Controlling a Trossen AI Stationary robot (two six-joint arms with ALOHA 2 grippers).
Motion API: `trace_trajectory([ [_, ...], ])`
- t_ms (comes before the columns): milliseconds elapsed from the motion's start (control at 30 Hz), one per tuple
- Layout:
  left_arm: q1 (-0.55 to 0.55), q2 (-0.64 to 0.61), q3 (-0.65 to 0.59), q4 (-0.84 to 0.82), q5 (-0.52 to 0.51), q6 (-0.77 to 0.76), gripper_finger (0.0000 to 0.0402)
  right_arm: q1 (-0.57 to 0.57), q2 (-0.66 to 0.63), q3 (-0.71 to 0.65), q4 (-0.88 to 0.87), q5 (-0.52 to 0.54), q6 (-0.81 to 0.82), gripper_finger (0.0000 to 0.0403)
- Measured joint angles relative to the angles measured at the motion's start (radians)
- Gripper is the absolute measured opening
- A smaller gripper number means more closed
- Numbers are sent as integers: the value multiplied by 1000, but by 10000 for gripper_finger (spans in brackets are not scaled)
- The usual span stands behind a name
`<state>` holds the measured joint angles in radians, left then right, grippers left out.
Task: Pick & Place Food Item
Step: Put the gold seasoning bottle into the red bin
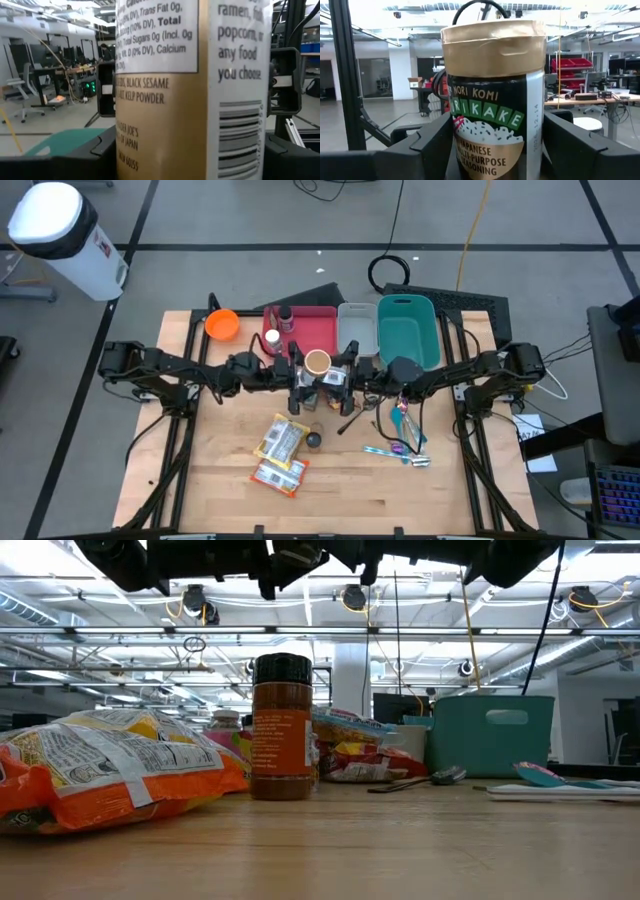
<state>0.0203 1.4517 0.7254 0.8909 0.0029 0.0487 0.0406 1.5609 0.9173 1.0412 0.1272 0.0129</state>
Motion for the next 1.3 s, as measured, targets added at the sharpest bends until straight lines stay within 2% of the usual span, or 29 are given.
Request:
trace_trajectory([
  [67,-2,-1,2,-30,-3,-43,287,0,-1,0,-14,0,-2,257],
  [167,-10,1,2,-121,-7,-101,365,0,-31,0,-66,2,-12,257],
  [233,-17,1,2,-171,-6,-135,382,-1,-53,2,-83,4,-17,257],
  [400,-37,1,1,-301,-4,-170,330,-1,-137,2,-263,7,-22,257],
  [533,-49,-43,4,-429,-4,-164,294,1,-228,2,-509,6,10,257],
  [633,-45,-104,49,-662,0,-159,282,4,-272,2,-714,6,67,257],
  [733,-36,-136,156,-901,-5,-144,281,14,-284,0,-829,8,109,257],
  [800,-31,-143,237,-1059,-6,-124,285,26,-272,0,-839,12,117,257],
  [933,-30,-130,384,-1227,-20,-58,310,51,-223,0,-824,11,106,257],
  [1100,-33,-129,482,-1267,-33,9,343,66,-173,1,-783,60,104,257],
  [1300,-34,-112,493,-1275,-32,33,362,66,-114,1,-707,54,106,257],
])
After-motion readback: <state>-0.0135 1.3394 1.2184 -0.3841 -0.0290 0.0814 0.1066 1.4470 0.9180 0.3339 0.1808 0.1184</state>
